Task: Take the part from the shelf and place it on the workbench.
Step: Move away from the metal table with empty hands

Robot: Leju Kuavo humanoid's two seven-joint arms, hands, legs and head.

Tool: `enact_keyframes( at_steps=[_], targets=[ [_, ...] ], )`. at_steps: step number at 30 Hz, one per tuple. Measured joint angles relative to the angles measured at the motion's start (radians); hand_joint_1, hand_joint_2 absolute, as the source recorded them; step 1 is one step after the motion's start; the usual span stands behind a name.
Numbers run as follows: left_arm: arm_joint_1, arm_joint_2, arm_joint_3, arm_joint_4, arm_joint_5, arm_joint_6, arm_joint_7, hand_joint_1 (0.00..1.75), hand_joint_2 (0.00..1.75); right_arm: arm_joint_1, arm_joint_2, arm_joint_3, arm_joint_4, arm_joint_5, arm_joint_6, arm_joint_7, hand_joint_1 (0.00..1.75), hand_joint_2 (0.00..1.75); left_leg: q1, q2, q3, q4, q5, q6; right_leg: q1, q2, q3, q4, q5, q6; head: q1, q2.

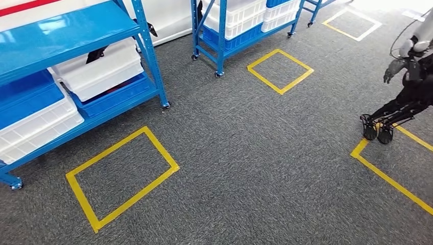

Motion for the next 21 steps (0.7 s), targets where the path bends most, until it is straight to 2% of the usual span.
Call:
enact_keyframes(
  at_steps=[2, 3, 4, 5, 6, 8, 10, 12, 13, 16, 17, 20, 21],
  targets=[
    [-0.001, -0.001, 0.002, 0.000, 0.000, 0.001, -0.002, 0.00, 0.00, 0.002, -0.002, 0.000, 0.001, 0.001, 0.000, 0.000, 0.00, 0.00, -0.001, -0.023, -0.004, 0.004, 0.001, -0.008, -0.001, 0.040, 0.053, -0.124, 0.049, -0.007, 0.000, 0.000],
    [-0.001, -0.001, 0.002, 0.000, 0.001, 0.002, -0.003, 0.00, 0.00, 0.002, -0.002, 0.000, 0.001, 0.002, 0.000, 0.000, 0.00, 0.00, -0.001, -0.032, -0.009, 0.005, 0.003, -0.014, 0.000, 0.054, 0.065, -0.154, 0.057, -0.010, 0.000, 0.000],
    [-0.001, -0.001, 0.003, 0.000, 0.001, 0.002, -0.003, 0.00, 0.00, 0.001, -0.003, 0.000, 0.001, 0.002, -0.001, 0.000, 0.00, 0.00, 0.001, -0.041, -0.013, 0.005, 0.005, -0.022, 0.002, 0.057, 0.066, -0.163, 0.054, -0.013, 0.000, 0.000],
    [0.000, -0.001, 0.004, 0.000, 0.002, 0.002, -0.003, 0.00, 0.00, 0.000, -0.003, 0.000, 0.001, 0.003, -0.001, 0.000, 0.00, 0.00, 0.002, -0.051, -0.017, 0.003, 0.008, -0.029, 0.002, 0.047, 0.066, -0.166, 0.057, -0.017, 0.000, 0.000],
    [0.002, -0.001, 0.004, 0.000, 0.002, 0.002, -0.003, 0.00, 0.00, -0.001, -0.002, 0.000, 0.001, 0.003, -0.001, 0.000, 0.00, 0.00, 0.004, -0.049, -0.019, 0.004, 0.006, -0.035, 0.001, 0.036, 0.067, -0.170, 0.060, -0.022, 0.000, 0.000],
    [0.004, 0.000, 0.005, 0.000, 0.003, 0.003, -0.003, 0.00, 0.00, -0.001, -0.002, 0.000, 0.001, 0.005, -0.001, -0.001, 0.00, 0.00, 0.004, -0.012, -0.038, 0.044, -0.022, -0.044, -0.002, 0.013, 0.072, -0.181, 0.066, -0.035, 0.000, 0.000],
    [0.001, 0.001, 0.005, 0.000, 0.003, 0.003, -0.003, 0.00, 0.00, 0.002, -0.001, 0.000, 0.001, 0.008, -0.001, -0.002, 0.00, 0.00, 0.006, 0.036, -0.093, 0.163, -0.088, -0.051, 0.000, -0.013, 0.073, -0.184, 0.067, -0.042, 0.000, 0.000],
    [0.000, 0.000, 0.005, 0.000, 0.003, 0.003, -0.003, 0.00, 0.00, 0.005, -0.002, 0.000, 0.002, 0.010, 0.000, -0.002, 0.00, 0.00, 0.008, 0.049, -0.141, 0.267, -0.134, -0.057, 0.002, -0.034, 0.072, -0.183, 0.065, -0.044, 0.000, 0.000],
    [0.000, 0.000, 0.005, 0.000, 0.003, 0.003, -0.003, 0.00, 0.00, 0.005, -0.002, 0.000, 0.002, 0.011, 0.000, -0.002, 0.00, 0.00, 0.008, 0.050, -0.150, 0.287, -0.141, -0.058, 0.002, -0.038, 0.072, -0.183, 0.065, -0.045, 0.000, 0.000],
    [0.001, 0.000, 0.005, 0.000, 0.003, 0.003, -0.003, 0.00, 0.00, 0.005, -0.002, 0.000, 0.002, 0.011, 0.000, -0.002, 0.00, 0.00, 0.008, 0.052, -0.155, 0.299, -0.141, -0.059, 0.003, -0.044, 0.072, -0.183, 0.065, -0.045, 0.000, 0.000],
    [0.003, 0.001, 0.005, 0.000, 0.004, 0.003, -0.003, 0.00, 0.00, 0.005, -0.002, 0.000, 0.002, 0.013, 0.000, -0.002, 0.00, 0.00, 0.008, 0.057, -0.133, 0.262, -0.116, -0.059, 0.003, -0.056, 0.073, -0.182, 0.063, -0.043, 0.000, 0.000],
    [0.004, 0.002, 0.009, 0.000, 0.005, 0.005, -0.004, 0.00, 0.00, 0.001, -0.002, 0.000, 0.002, 0.021, 0.000, -0.001, 0.00, 0.00, -0.003, 0.109, -0.011, 0.036, -0.020, -0.035, 0.011, -0.111, 0.082, -0.179, 0.055, -0.026, 0.000, 0.000],
    [0.003, 0.003, 0.010, 0.000, 0.006, 0.005, -0.004, 0.00, 0.00, -0.001, -0.001, 0.000, 0.002, 0.023, 0.000, -0.001, 0.00, 0.00, -0.007, 0.116, 0.005, 0.001, -0.011, -0.025, 0.012, -0.123, 0.085, -0.179, 0.053, -0.019, 0.000, 0.000]
  ],
)
